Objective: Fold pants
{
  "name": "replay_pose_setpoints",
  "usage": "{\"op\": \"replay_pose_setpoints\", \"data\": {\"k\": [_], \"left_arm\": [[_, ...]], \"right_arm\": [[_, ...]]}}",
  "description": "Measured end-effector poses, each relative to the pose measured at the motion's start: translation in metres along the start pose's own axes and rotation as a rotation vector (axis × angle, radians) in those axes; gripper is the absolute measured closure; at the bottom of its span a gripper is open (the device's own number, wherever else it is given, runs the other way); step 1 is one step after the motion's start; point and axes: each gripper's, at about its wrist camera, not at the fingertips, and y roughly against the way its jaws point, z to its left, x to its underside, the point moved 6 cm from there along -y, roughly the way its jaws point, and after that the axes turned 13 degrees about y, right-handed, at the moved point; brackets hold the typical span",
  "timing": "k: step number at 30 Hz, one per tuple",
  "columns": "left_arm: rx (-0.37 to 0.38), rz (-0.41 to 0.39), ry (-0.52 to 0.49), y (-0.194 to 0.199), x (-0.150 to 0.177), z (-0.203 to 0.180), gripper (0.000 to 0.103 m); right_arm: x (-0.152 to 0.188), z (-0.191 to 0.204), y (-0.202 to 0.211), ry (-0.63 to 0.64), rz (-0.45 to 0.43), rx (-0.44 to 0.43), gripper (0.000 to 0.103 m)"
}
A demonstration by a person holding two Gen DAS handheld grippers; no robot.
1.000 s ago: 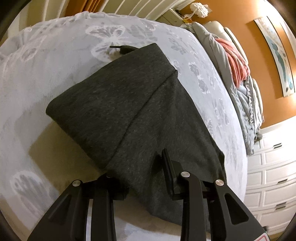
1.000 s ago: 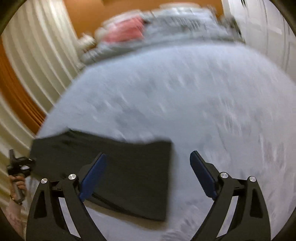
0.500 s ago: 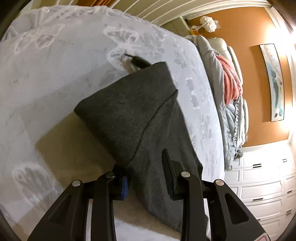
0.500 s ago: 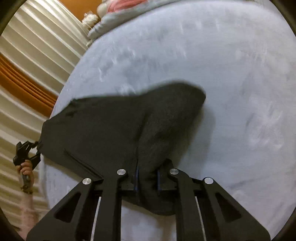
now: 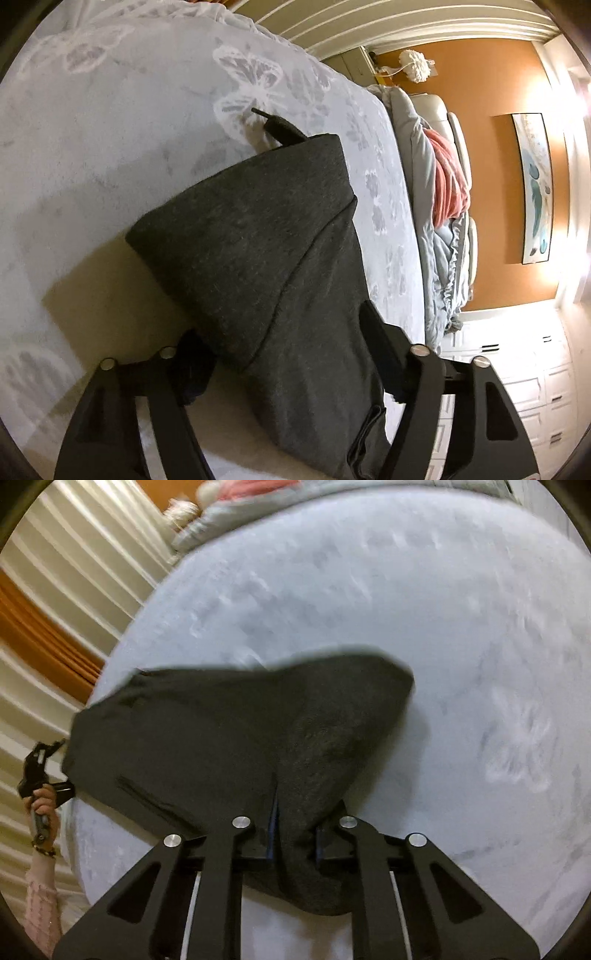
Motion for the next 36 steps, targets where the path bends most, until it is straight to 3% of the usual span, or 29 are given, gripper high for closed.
{"op": "replay_pose_setpoints", "data": {"k": [2,3,4,9,12,16,18,20,21,22,24,25,26,28,29,32,33,34,35,36], "left_arm": [[-0.012,-0.004,-0.045,0.003,0.005,-0.008,0.07],[-0.016,-0.002,-0.077,0.004,0.007,-0.012,0.094],[-0.034,-0.003,-0.119,0.004,0.009,-0.015,0.098],[-0.001,0.059,-0.21,0.018,0.038,-0.035,0.1],[-0.048,0.069,-0.319,0.041,0.075,-0.042,0.1],[-0.134,0.143,-0.28,0.048,0.111,-0.007,0.1],[-0.226,0.139,-0.275,0.041,0.119,0.015,0.099],[-0.25,0.123,-0.21,0.037,0.117,0.027,0.093],[-0.242,0.117,-0.175,0.037,0.115,0.029,0.089],[-0.228,0.115,-0.142,0.037,0.113,0.029,0.089],[-0.204,0.107,-0.083,0.036,0.111,0.029,0.079],[-0.199,0.105,-0.073,0.034,0.112,0.027,0.076],[-0.193,0.098,-0.066,0.033,0.114,0.025,0.071],[-0.19,0.087,-0.074,0.029,0.117,0.021,0.062],[-0.191,0.082,-0.082,0.028,0.118,0.019,0.061],[-0.189,0.079,-0.097,0.025,0.118,0.015,0.058],[-0.184,0.083,-0.1,0.025,0.117,0.013,0.058],[-0.178,0.096,-0.103,0.024,0.117,0.013,0.058],[-0.172,0.107,-0.102,0.028,0.114,0.017,0.058],[-0.161,0.116,-0.098,0.029,0.113,0.018,0.058]], "right_arm": [[-0.02,0.016,0.035,0.05,-0.08,-0.029,0.091],[-0.021,0.017,0.046,0.056,-0.096,-0.037,0.091],[-0.019,0.012,0.054,0.046,-0.096,-0.034,0.091],[-0.007,-0.014,0.054,0.005,-0.039,-0.003,0.091],[0.005,-0.026,0.067,0.008,-0.012,-0.004,0.091],[0.04,-0.055,0.09,0.01,0.064,-0.01,0.088],[0.057,-0.069,0.087,0.024,0.116,0.086,0.076],[0.061,-0.081,0.092,0.018,0.125,0.274,0.076],[0.055,-0.075,0.099,0.04,0.087,0.321,0.075],[0.047,-0.06,0.106,0.076,0.027,0.314,0.074],[0.031,-0.005,0.111,0.173,-0.085,0.193,0.041],[0.028,0.022,0.107,0.216,-0.113,0.147,0.036],[0.027,0.057,0.093,0.277,-0.111,0.101,0.037],[0.035,0.101,0.058,0.367,-0.027,0.048,0.037],[0.042,0.125,0.031,0.413,0.032,0.051,0.037],[0.054,0.147,-0.011,0.468,0.111,0.117,0.039],[0.057,0.148,-0.021,0.471,0.122,0.146,0.061],[0.057,0.146,-0.028,0.45,0.13,0.142,0.072],[0.052,0.138,-0.031,0.377,0.117,0.116,0.094],[0.042,0.133,-0.031,0.343,0.111,0.115,0.094]]}}
